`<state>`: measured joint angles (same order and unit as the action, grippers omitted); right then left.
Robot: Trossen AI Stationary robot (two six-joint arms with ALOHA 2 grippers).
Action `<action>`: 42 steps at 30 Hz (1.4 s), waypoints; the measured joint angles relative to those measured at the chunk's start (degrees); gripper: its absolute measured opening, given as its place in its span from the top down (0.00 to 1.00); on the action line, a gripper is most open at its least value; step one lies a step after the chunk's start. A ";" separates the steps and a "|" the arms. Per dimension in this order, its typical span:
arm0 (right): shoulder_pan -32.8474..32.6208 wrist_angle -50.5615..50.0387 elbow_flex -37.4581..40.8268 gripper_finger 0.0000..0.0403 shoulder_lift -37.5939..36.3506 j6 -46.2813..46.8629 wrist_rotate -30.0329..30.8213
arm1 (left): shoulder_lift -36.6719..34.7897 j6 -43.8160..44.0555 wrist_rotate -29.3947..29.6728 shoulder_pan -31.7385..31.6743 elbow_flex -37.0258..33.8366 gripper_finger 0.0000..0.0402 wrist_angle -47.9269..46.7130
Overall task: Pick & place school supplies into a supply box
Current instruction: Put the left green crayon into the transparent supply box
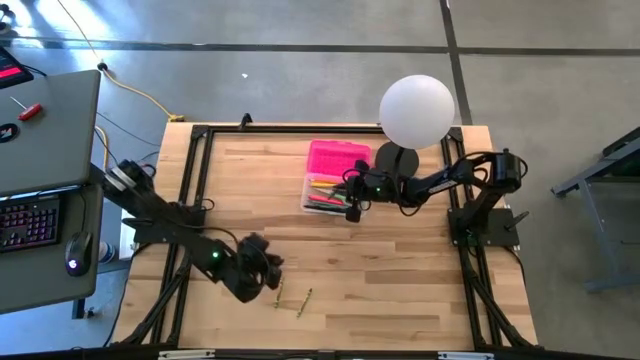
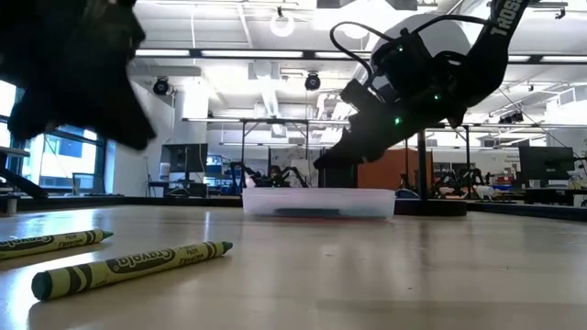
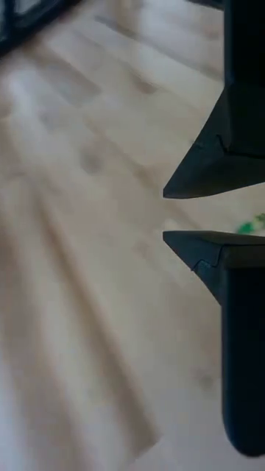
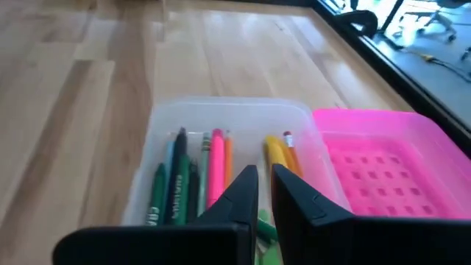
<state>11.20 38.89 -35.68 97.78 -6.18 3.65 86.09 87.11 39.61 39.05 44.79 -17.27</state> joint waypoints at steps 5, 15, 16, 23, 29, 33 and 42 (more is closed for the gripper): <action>0.04 0.81 0.00 0.95 0.00 -0.04 -0.51 | 5.88 0.59 -8.48 0.00 0.16 0.72 3.90; 0.03 3.12 -0.04 0.96 0.00 -0.21 -0.20 | 14.10 -1.76 -14.72 0.16 6.77 0.72 1.11; 0.04 3.09 -0.04 0.96 0.00 -0.21 -0.21 | 14.38 -1.70 -14.87 0.43 7.55 0.72 -0.36; 0.02 3.36 -0.04 0.96 0.00 -0.08 -0.41 | 14.68 0.21 -12.67 2.48 13.34 0.81 -14.21; 0.02 3.44 -0.04 0.96 0.00 0.15 -0.61 | 14.68 0.39 -13.62 5.16 14.47 0.92 -13.65; 0.02 3.43 -0.04 0.96 0.00 0.18 -0.60 | 14.69 3.46 -10.31 7.35 14.47 0.95 -14.08; 0.02 3.42 -0.04 0.96 0.00 1.44 -0.94 | 16.85 7.81 -8.51 9.85 14.65 0.88 -15.33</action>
<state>11.22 42.31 -35.73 97.78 -4.75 2.71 102.94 94.92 31.10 48.90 59.45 -32.59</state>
